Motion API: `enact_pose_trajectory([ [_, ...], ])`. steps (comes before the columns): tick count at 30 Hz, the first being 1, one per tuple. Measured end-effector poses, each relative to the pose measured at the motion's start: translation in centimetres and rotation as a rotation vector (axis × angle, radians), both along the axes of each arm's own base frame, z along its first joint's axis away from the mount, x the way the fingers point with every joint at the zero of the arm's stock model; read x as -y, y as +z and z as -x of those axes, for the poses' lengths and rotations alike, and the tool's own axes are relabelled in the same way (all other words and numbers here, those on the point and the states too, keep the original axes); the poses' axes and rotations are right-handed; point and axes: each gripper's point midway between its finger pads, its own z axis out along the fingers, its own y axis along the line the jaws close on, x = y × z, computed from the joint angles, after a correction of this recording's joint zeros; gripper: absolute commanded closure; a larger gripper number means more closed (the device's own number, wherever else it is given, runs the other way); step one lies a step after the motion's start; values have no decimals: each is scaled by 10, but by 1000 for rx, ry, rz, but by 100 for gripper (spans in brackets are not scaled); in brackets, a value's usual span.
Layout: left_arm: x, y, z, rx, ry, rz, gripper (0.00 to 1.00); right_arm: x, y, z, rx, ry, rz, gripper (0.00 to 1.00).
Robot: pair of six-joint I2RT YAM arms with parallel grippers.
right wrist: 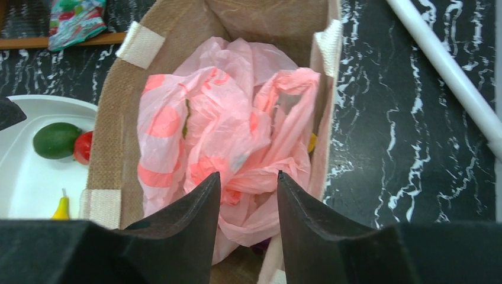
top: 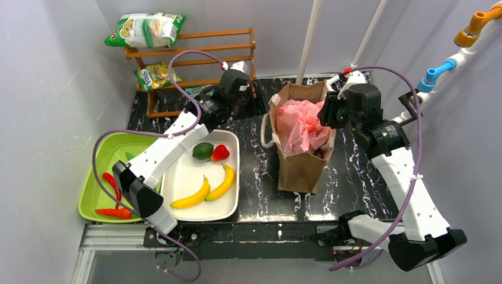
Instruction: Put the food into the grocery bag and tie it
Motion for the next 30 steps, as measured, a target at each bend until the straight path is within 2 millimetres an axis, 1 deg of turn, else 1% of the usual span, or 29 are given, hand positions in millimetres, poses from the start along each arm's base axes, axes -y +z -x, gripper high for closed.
enact_pose_trajectory([
  [3,4,-8,-6,-9,-15,-12,36,8,0,2,-2,-34,21,52],
  [7,14,-20,-11,-24,-42,-23,44,18,-6,5,-29,-76,50,52],
  [9,18,-25,-13,-29,-57,-25,45,21,-11,7,-50,-95,64,52],
  [18,34,-38,-20,-46,-115,1,53,29,-29,7,-118,-142,93,52],
  [23,42,-51,-17,-77,-146,12,59,33,-40,7,-153,-159,111,52],
  [27,46,-59,-16,-98,-163,16,69,35,-49,8,-178,-165,123,53],
  [29,48,-63,-16,-108,-170,19,80,36,-53,9,-188,-167,128,58],
  [30,49,-64,-16,-112,-171,21,84,36,-55,9,-194,-167,130,61],
])
